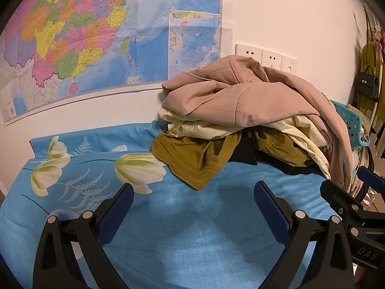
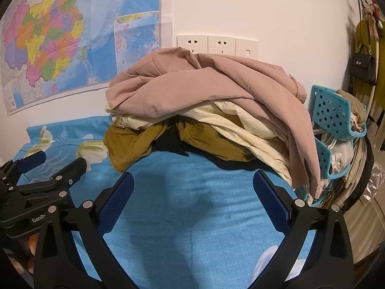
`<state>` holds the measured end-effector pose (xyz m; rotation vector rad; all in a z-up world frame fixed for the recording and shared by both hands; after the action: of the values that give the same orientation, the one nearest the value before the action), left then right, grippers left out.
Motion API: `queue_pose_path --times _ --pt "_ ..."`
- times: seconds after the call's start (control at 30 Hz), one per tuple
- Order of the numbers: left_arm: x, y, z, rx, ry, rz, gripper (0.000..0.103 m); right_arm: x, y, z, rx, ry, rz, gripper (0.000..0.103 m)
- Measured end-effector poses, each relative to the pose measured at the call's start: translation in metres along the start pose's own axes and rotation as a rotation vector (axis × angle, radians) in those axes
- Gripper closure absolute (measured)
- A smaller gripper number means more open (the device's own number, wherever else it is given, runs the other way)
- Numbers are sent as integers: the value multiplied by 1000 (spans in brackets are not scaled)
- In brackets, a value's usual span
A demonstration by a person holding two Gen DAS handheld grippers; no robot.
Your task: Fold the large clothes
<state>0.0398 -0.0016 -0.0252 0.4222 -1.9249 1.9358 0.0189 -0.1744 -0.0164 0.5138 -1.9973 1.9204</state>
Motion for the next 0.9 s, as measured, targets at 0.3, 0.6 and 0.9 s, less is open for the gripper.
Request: queue_pose_path --times 0.3,0.6,0.9 --pt "-1 -1 0 -4 -5 3 6 -1 -1 -1 1 -2 -3 5" --pt "-1 -1 0 -2 -5 6 6 -1 -1 -1 1 -4 0 5" --pt "0 -2 -1 0 -2 10 6 -2 -4 -2 2 -9 4 5"
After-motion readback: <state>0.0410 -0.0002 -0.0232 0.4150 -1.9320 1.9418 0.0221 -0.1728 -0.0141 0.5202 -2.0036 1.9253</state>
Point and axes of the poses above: each gripper's, at about its wrist camera, not at the fingertips, and x roughly against the way its jaws point, z to its right, y to its underside, the point moved 6 cm from there along -x, roughly the way its jaws point, and after that the axes turned 5 degrees about z, right-handed, at the moved point
